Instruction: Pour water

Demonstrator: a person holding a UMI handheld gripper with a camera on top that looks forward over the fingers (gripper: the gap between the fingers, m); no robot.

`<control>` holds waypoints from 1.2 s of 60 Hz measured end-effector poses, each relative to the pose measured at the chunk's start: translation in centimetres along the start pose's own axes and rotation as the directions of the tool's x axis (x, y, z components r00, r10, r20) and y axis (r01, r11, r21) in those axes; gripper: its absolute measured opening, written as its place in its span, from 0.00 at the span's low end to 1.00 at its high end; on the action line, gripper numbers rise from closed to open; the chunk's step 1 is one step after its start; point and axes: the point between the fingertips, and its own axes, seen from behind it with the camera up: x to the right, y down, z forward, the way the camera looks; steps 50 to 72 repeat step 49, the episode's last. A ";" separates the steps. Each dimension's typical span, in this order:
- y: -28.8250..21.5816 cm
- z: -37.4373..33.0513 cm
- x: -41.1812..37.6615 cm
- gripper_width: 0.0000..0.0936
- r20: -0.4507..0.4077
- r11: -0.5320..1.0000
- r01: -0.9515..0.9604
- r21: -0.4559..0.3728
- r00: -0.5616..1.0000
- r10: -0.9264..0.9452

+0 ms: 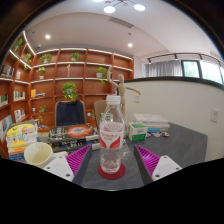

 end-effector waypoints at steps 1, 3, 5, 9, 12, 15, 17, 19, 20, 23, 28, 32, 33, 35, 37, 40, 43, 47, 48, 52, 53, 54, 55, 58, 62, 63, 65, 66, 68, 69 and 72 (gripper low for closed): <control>0.0 -0.5 0.0 0.95 0.005 1.000 0.002 0.004 1.000 -0.002; 0.2 -1.9 0.1 0.94 0.015 1.000 -0.002 0.005 1.000 0.002; 0.4 -3.3 0.0 0.94 0.033 1.000 -0.012 -0.004 0.999 0.012; 0.3 -6.1 -0.8 0.94 0.103 1.000 -0.018 -0.001 0.995 0.018; -0.1 -7.9 -1.4 0.94 0.155 1.000 -0.019 0.002 0.988 0.018; -0.6 -10.2 -1.5 0.95 0.191 1.000 -0.014 0.013 0.982 0.012; -0.9 -11.4 -1.5 0.95 0.208 1.000 -0.008 0.016 0.978 0.004; -1.2 -12.6 -1.5 0.95 0.222 1.000 -0.001 0.022 0.975 -0.004; -1.3 -13.2 -1.5 0.95 0.230 1.000 0.002 0.024 0.973 -0.008; -1.5 -14.7 -1.5 0.94 0.259 0.999 0.018 0.033 0.966 -0.026; -1.8 -16.9 -1.6 0.94 0.294 0.999 0.014 0.044 0.955 -0.027; -2.1 -18.1 -1.6 0.95 0.311 0.999 -0.001 0.044 0.950 -0.012; -2.2 -18.4 -1.6 0.94 0.314 0.999 -0.003 0.044 0.949 -0.011; -2.2 -18.9 -1.6 0.94 0.323 0.999 -0.004 0.044 0.946 -0.010; -2.3 -19.2 -1.7 0.94 0.326 0.999 -0.003 0.048 0.945 -0.013; -2.4 -19.6 -1.6 0.94 0.326 0.998 0.003 0.057 0.945 -0.022; -2.2 -19.9 -1.8 0.94 0.332 0.998 0.012 0.054 0.943 -0.030; -1.9 -20.3 -2.1 0.94 0.344 0.998 0.024 0.050 0.938 -0.039; -1.8 -20.4 -2.2 0.94 0.347 0.998 0.026 0.049 0.937 -0.041; -1.7 -20.5 -2.3 0.94 0.349 0.998 0.029 0.048 0.936 -0.044; -1.7 -20.5 -2.3 0.94 0.349 0.998 0.029 0.048 0.936 -0.044; -1.7 -20.5 -2.3 0.94 0.349 0.998 0.029 0.048 0.936 -0.044; -1.7 -20.5 -2.3 0.94 0.349 0.998 0.029 0.048 0.936 -0.044; -1.7 -20.5 -2.3 0.94 0.349 0.998 0.029 0.048 0.936 -0.044; -1.7 -20.5 -2.3 0.94 0.349 0.998 0.029 0.048 0.936 -0.044; -1.7 -20.5 -2.3 0.94 0.349 0.998 0.029 0.048 0.936 -0.044; -1.7 -20.5 -2.3 0.94 0.349 0.998 0.029 0.048 0.936 -0.044; -1.7 -20.5 -2.3 0.94 0.349 0.998 0.029 0.048 0.936 -0.044; -1.7 -20.5 -2.3 0.94 0.349 0.998 0.029 0.048 0.936 -0.044; -1.7 -20.5 -2.3 0.94 0.349 0.998 0.029 0.048 0.936 -0.044; -1.7 -20.5 -2.3 0.94 0.349 0.998 0.029 0.048 0.936 -0.044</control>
